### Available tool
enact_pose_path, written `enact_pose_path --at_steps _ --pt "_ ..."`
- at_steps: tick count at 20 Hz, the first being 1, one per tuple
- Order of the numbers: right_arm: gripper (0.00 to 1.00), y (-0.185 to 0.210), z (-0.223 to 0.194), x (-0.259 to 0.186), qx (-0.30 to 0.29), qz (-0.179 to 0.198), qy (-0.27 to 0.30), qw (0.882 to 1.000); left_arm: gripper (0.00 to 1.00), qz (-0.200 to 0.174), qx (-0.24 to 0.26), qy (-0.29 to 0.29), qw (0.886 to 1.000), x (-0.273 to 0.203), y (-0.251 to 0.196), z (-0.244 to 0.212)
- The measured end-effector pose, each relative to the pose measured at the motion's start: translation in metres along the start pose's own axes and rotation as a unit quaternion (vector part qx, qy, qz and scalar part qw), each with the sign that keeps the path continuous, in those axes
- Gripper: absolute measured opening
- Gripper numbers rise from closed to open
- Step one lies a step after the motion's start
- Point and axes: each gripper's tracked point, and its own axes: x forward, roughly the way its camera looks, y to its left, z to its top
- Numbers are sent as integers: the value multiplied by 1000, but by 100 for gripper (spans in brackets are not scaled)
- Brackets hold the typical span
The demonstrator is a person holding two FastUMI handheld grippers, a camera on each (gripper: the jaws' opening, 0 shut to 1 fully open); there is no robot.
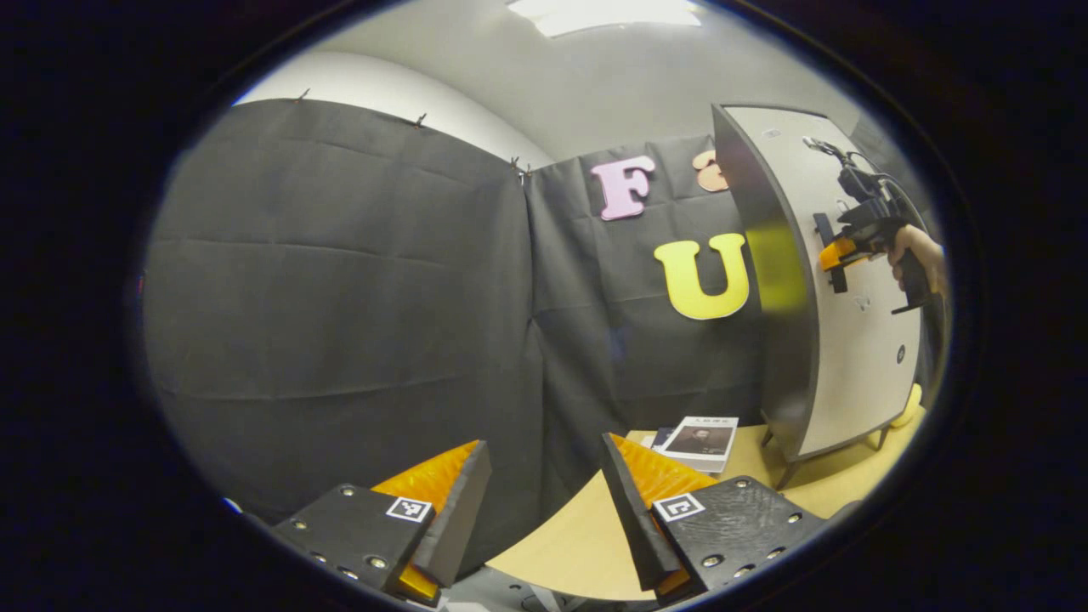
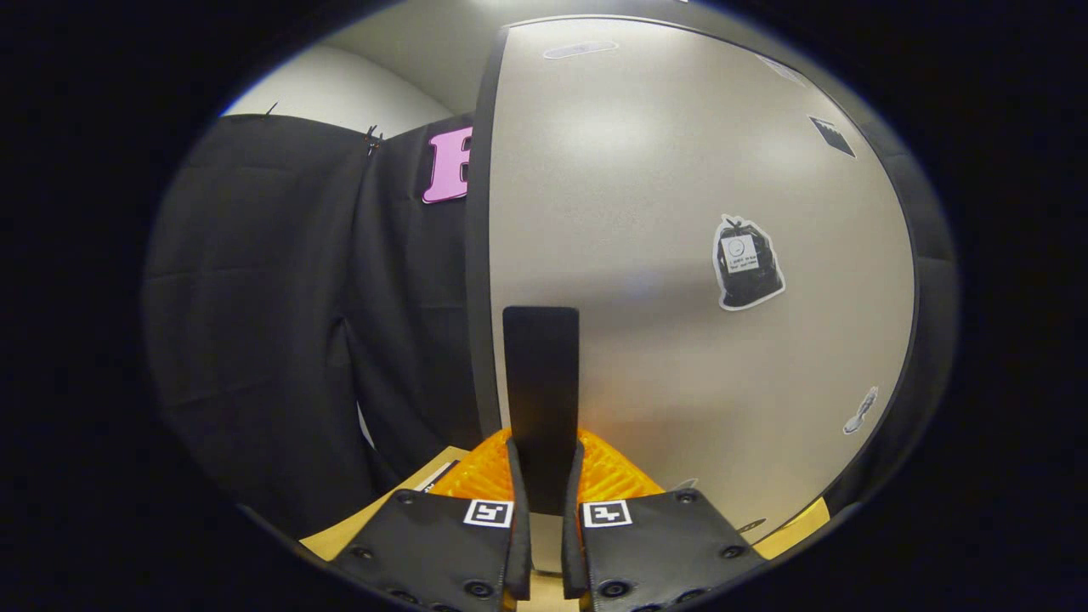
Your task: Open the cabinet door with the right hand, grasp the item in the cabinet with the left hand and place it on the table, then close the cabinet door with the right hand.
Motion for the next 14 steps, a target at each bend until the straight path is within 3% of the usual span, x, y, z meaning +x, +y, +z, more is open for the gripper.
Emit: enact_pose_path --at_steps 5,6,10,11,13,14 --pt "12 0 0 -9 2 33 -2 999 79 -27 1 -15 1000 1 -22 11" --pt "16 -1 -1 -9 3 38 -2 999 79 -32 2 -19 999 -3 -23 14" --pt "12 -4 -2 -15 5 53 -1 999 79 -53 1 -30 998 -10 -36 25" --pt "16 -5 -3 -17 5 56 -1 998 79 -58 0 -32 998 -9 -42 26" --pt "12 -7 -4 -21 4 61 -2 998 79 -68 -1 -34 997 -7 -53 27" --pt "16 -7 -4 -24 0 63 -2 998 79 -74 0 -35 997 -8 -59 28"
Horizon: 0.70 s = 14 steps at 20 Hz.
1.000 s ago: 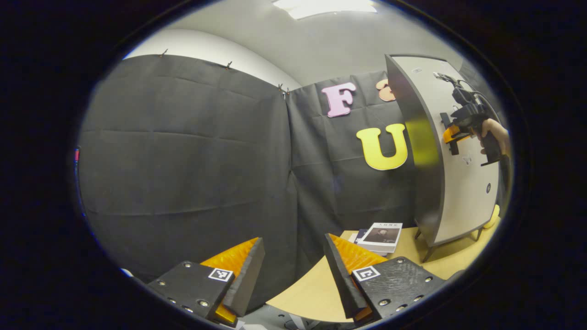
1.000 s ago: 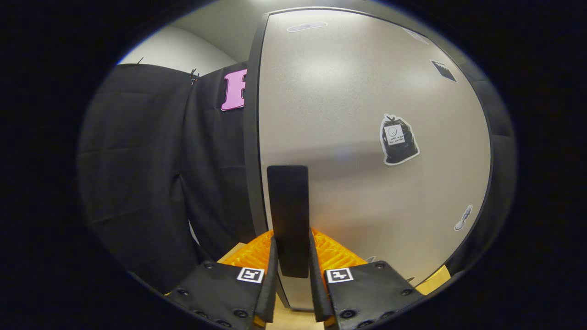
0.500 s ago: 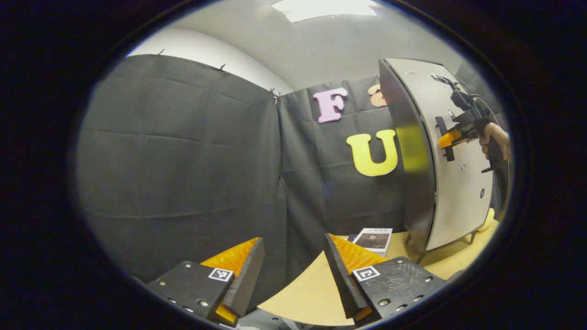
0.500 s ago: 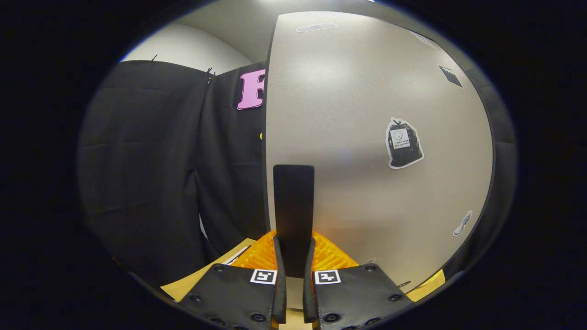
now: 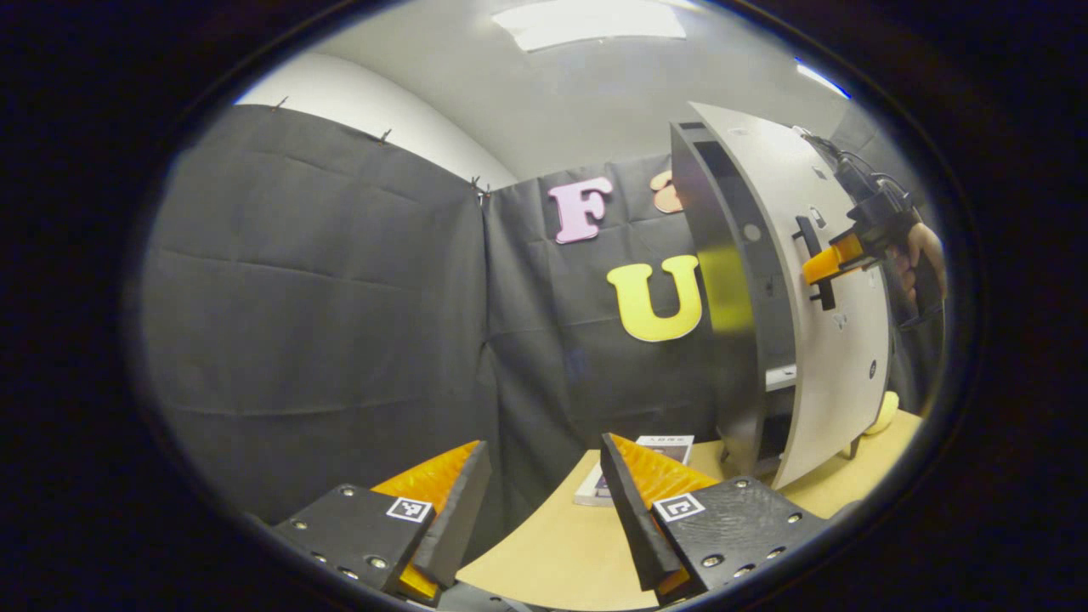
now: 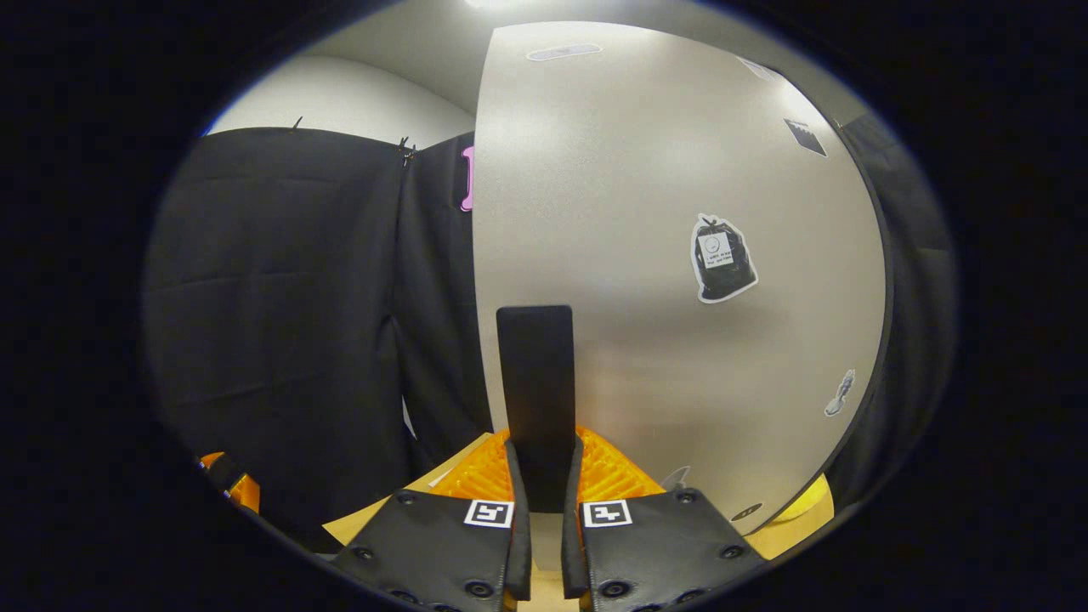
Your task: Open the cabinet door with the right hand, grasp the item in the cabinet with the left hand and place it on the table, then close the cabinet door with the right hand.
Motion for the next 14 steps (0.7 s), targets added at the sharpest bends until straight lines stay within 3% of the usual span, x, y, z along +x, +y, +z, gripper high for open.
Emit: enact_pose_path --at_steps 2,5,8,12,13,14 --pt "12 0 -1 -5 -2 7 0 1000 79 -10 2 -4 1000 0 -10 4" --pt "16 1 0 -12 3 21 2 1000 79 -23 1 -8 1000 1 -26 11" --pt "12 -1 -1 -10 2 39 8 999 78 -35 2 -12 999 3 -42 17" --pt "16 -2 0 -8 6 56 10 998 79 -54 3 -18 998 7 -69 25" --pt "12 -2 1 -9 6 57 9 998 79 -60 3 -20 998 7 -75 27" --pt "16 -3 2 -9 5 60 8 998 79 -64 3 -21 998 8 -82 28"
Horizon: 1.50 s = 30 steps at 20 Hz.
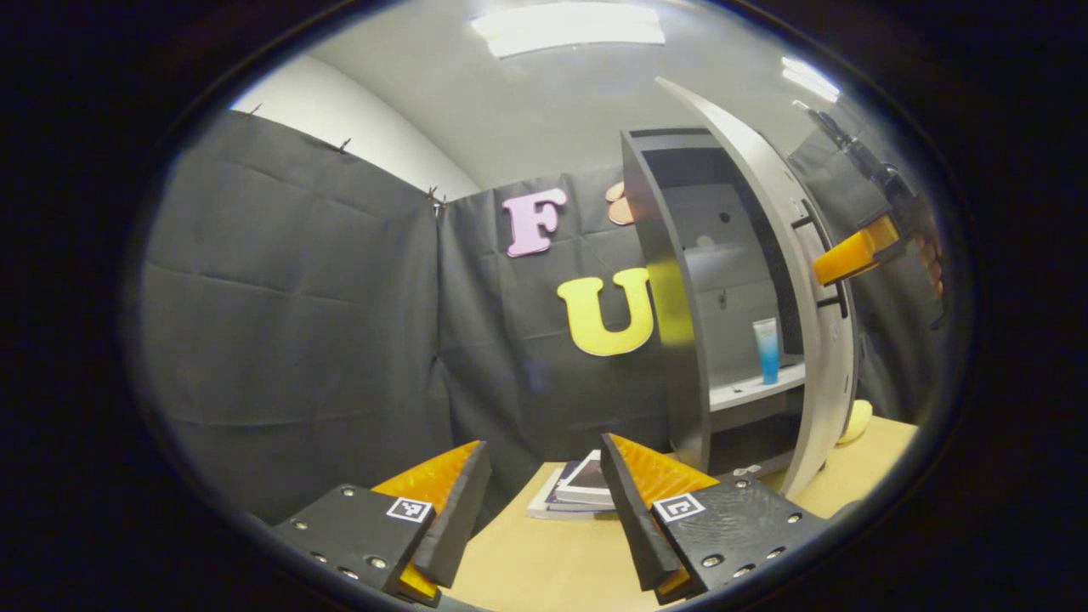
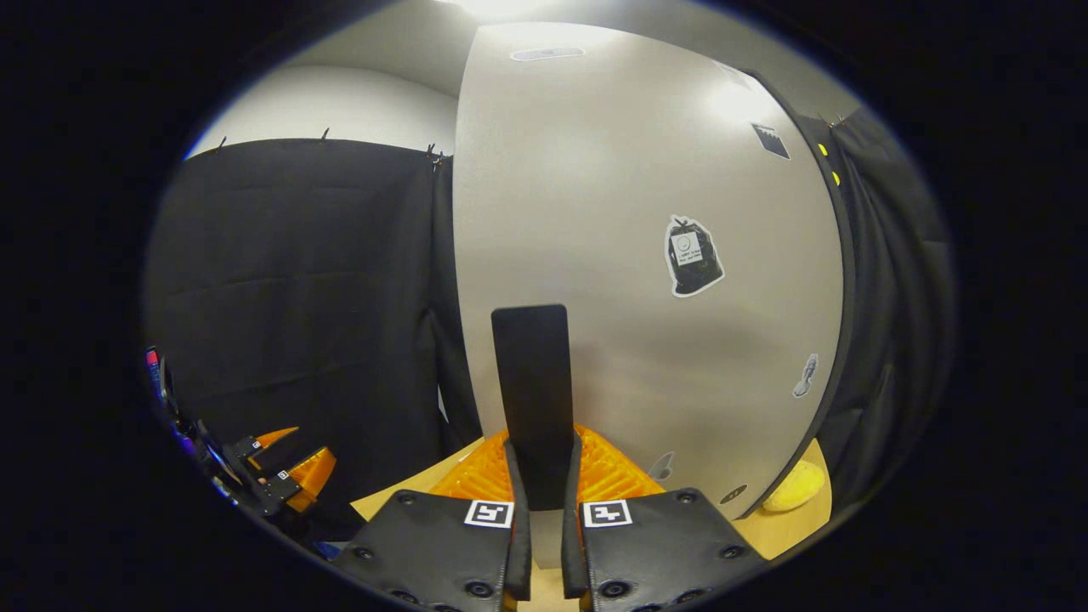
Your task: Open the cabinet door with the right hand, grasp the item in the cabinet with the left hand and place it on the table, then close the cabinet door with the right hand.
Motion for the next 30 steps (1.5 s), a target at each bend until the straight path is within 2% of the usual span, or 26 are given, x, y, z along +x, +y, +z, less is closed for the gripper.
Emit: enact_pose_path --at_steps 13,14,15,19,20,21,23,24,25,26,28,29,30 --pt "12 -13 -2 -24 9 6 -9 1000 79 -64 -12 -22 998 25 -86 21" --pt "16 -15 -1 -26 8 5 -11 1000 79 -71 -13 -23 997 25 -94 22" --pt "12 -16 -2 -27 9 3 -11 1000 79 -78 -14 -24 997 25 -102 24" --pt "12 -21 -2 -36 15 -4 -13 1000 79 -99 -17 -27 995 22 -128 29" --pt "16 -22 -1 -38 16 -6 -16 1000 79 -103 -18 -27 994 19 -132 28" --pt "12 -23 -2 -40 17 -8 -16 1000 78 -106 -18 -26 994 18 -137 29" --pt "15 -26 -1 -45 16 -15 -15 1000 79 -110 -20 -25 993 16 -146 31" --pt "12 -29 -1 -47 16 -18 -12 1000 79 -112 -22 -25 993 14 -149 32" --pt "16 -30 -1 -48 16 -20 -12 1000 79 -115 -24 -25 993 13 -153 33" --pt "12 -32 -1 -50 15 -23 -10 1000 79 -118 -26 -25 992 10 -158 34" --pt "15 -37 -1 -52 12 -33 -9 999 79 -124 -27 -25 992 8 -168 35" --pt "12 -39 -1 -54 11 -38 -7 999 78 -128 -28 -25 991 8 -173 36" --pt "15 -41 0 -55 11 -43 -8 999 79 -132 -28 -25 990 6 -180 36"
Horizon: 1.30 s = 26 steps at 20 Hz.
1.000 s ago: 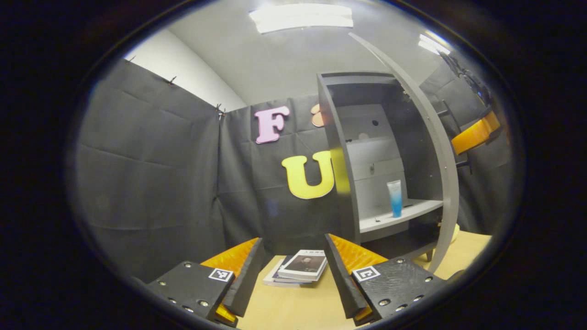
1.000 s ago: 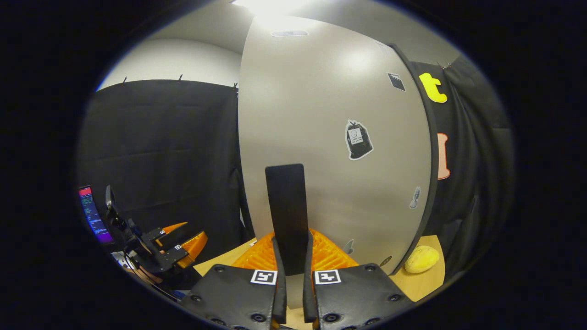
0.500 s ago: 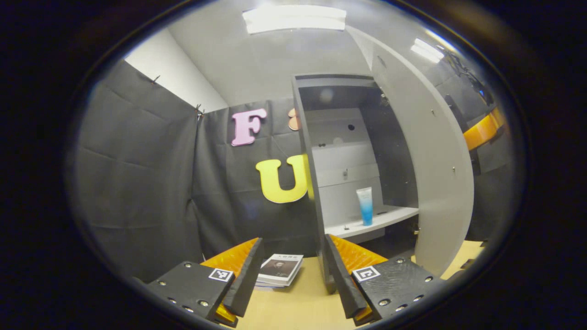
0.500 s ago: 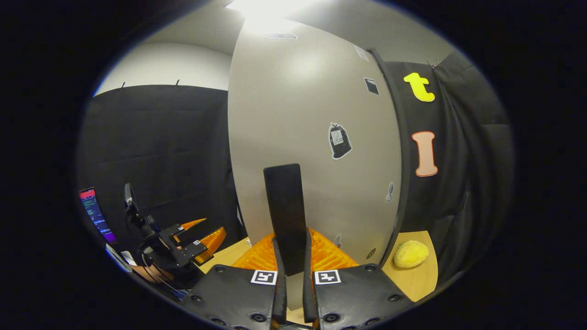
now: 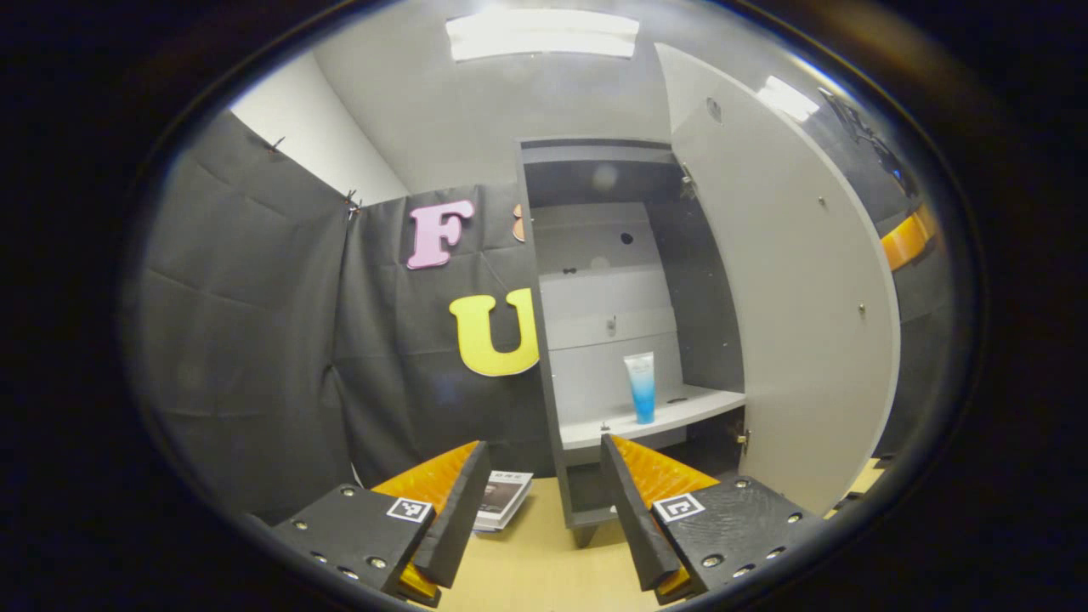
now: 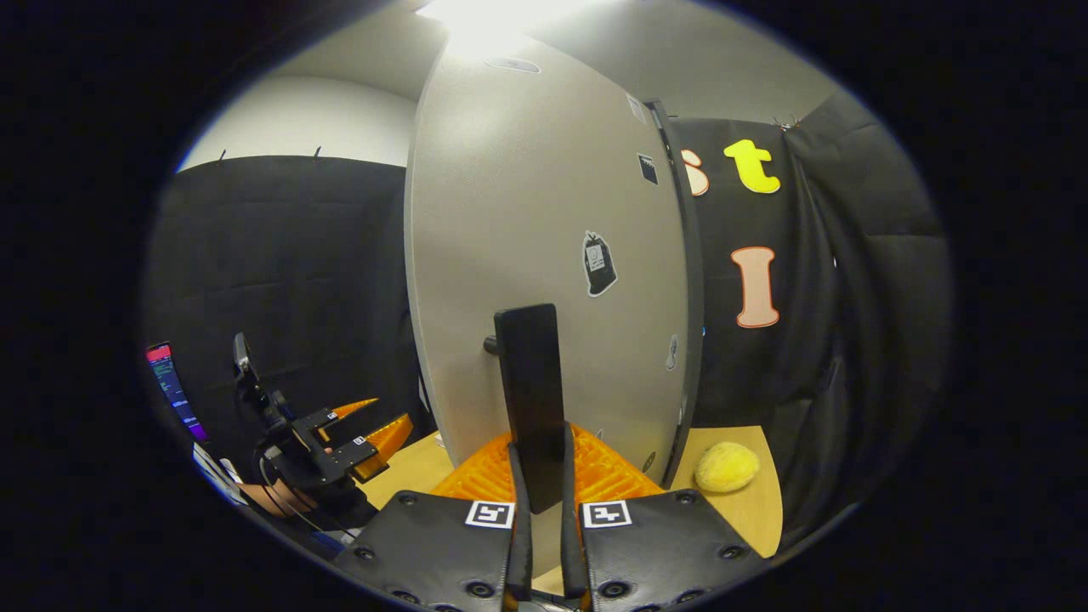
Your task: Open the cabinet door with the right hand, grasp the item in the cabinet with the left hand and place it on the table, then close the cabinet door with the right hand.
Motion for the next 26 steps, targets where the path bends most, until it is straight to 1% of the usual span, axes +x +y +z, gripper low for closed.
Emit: enact_pose_path --at_steps 1,2,7,8,11,16,17,18,19,21,24,26 --pt "12 -2 0 0 2 -4 0 1000 79 -4 -1 1 1000 1 -6 0" --pt "15 -3 1 -1 3 -8 -1 1000 79 -8 -2 1 1000 2 -11 0" --pt "15 -15 0 0 4 -33 -5 999 78 -21 -8 6 1000 3 -32 -2" --pt "14 -18 0 -1 8 -40 -6 999 79 -23 -7 7 1000 5 -35 -2" --pt "15 -29 0 -2 14 -71 -12 997 79 -28 -6 8 1000 7 -44 0" --pt "14 -58 -1 -10 28 -127 -20 991 79 -37 -7 6 999 8 -61 4" --pt "9 -63 0 -14 31 -131 -23 991 79 -40 -4 7 999 9 -66 3" --pt "7 -65 1 -12 41 -121 -25 992 79 -42 -3 8 999 10 -68 2" --pt "8 -64 3 -13 52 -110 -28 992 79 -44 -1 9 999 11 -70 2" --pt "13 -62 2 -17 68 -95 -28 993 78 -47 -1 10 999 14 -77 3" --pt "14 -63 -2 -30 68 -100 -27 992 80 -53 1 9 999 17 -85 8" --pt "14 -53 -1 -41 76 -85 -30 993 79 -57 4 7 998 21 -93 10"
